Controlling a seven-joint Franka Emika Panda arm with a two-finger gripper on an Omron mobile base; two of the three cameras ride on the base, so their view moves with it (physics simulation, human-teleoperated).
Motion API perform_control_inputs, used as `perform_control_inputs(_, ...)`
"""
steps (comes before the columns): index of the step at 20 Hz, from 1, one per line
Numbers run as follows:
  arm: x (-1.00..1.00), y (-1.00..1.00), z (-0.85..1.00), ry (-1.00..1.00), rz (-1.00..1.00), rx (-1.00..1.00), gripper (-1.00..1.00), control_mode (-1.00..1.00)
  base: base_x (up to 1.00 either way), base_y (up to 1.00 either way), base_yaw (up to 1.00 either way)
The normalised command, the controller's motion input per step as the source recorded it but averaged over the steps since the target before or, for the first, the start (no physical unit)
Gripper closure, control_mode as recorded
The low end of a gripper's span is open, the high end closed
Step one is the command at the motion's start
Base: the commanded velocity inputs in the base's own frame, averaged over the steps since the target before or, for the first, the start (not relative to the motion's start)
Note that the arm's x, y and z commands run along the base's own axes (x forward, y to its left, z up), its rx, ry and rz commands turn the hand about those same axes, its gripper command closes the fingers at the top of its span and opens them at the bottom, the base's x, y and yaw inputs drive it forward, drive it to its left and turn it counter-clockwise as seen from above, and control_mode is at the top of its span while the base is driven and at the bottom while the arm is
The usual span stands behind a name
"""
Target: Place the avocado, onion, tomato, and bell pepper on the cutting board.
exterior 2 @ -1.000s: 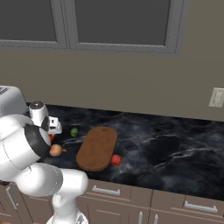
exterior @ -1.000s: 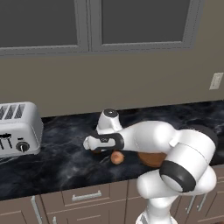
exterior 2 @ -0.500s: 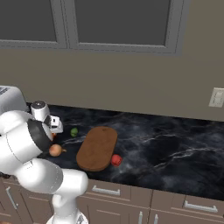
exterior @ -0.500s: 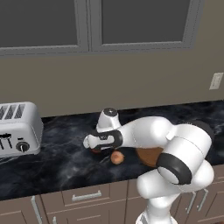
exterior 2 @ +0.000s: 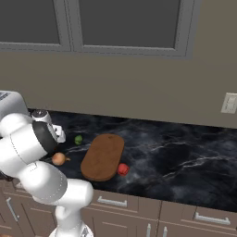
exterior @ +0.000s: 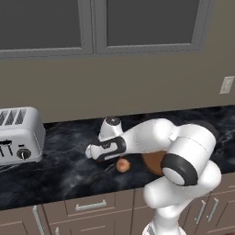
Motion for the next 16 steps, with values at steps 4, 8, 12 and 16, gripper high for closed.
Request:
perform_control_inputs(4, 0.14, 0.00, -0.18, 0.00, 0.00, 0.00, -1.00, -1.00, 0.00, 0.00, 0.00)
perform_control_inputs(8, 0.21, 0.00, -0.14, 0.00, 0.00, 0.00, -1.00, -1.00, 0.00, 0.00, 0.00)
perform_control_inputs(12, 0.10, 0.00, -0.18, 0.00, 0.00, 0.00, -1.00, -1.00, 0.00, 0.00, 0.00)
perform_control_inputs(16, -0.01, 0.01, -0.39, 0.00, -0.04, -0.04, -1.00, -1.00, 0.00, 0.00, 0.00)
